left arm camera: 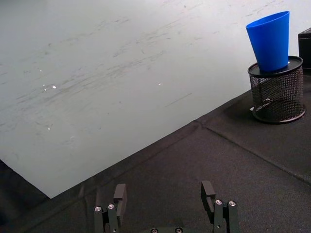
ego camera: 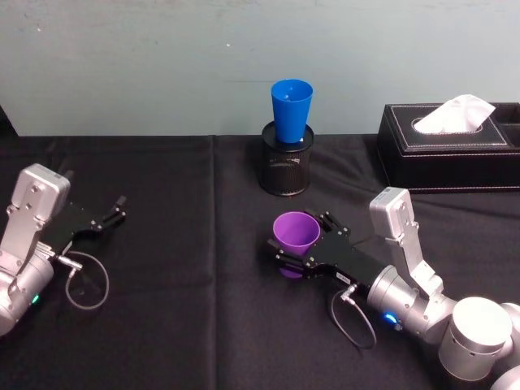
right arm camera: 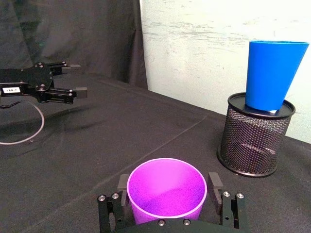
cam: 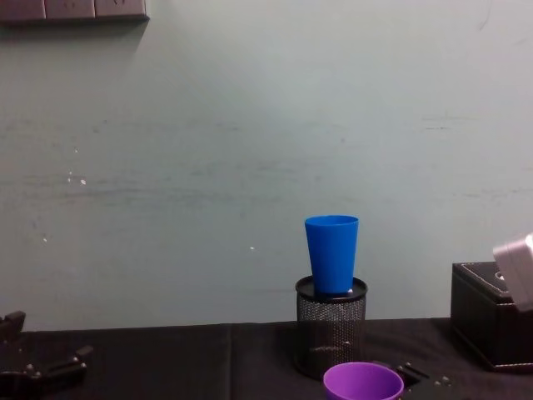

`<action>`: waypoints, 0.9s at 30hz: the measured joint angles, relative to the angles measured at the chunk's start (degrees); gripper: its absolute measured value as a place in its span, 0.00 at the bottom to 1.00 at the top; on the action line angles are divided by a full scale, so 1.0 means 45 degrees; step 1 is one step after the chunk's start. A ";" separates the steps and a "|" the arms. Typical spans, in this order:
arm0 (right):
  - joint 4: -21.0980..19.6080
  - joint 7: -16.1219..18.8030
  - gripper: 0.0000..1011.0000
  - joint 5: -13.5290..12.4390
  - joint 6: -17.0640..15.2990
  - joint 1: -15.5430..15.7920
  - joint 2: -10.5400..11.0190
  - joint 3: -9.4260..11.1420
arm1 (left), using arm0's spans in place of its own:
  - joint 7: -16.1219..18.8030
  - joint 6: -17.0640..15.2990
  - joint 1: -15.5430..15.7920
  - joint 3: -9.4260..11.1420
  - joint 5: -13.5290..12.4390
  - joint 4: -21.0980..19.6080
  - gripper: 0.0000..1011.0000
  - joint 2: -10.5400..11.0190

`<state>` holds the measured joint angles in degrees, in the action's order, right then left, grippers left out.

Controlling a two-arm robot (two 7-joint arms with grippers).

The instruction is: Pick up one cup with a gripper and tap it against the other cup.

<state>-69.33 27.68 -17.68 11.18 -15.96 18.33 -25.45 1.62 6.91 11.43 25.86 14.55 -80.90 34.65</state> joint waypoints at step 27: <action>-0.0017 -0.0007 0.74 -0.0054 0.0036 0.0003 0.0038 -0.0027 | 0.0000 0.0000 -0.0001 0.0000 0.0000 0.0000 0.99 0.0000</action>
<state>-69.41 27.65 -17.92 11.34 -15.95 18.50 -25.57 1.62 6.91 11.43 25.86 14.55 -80.90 34.64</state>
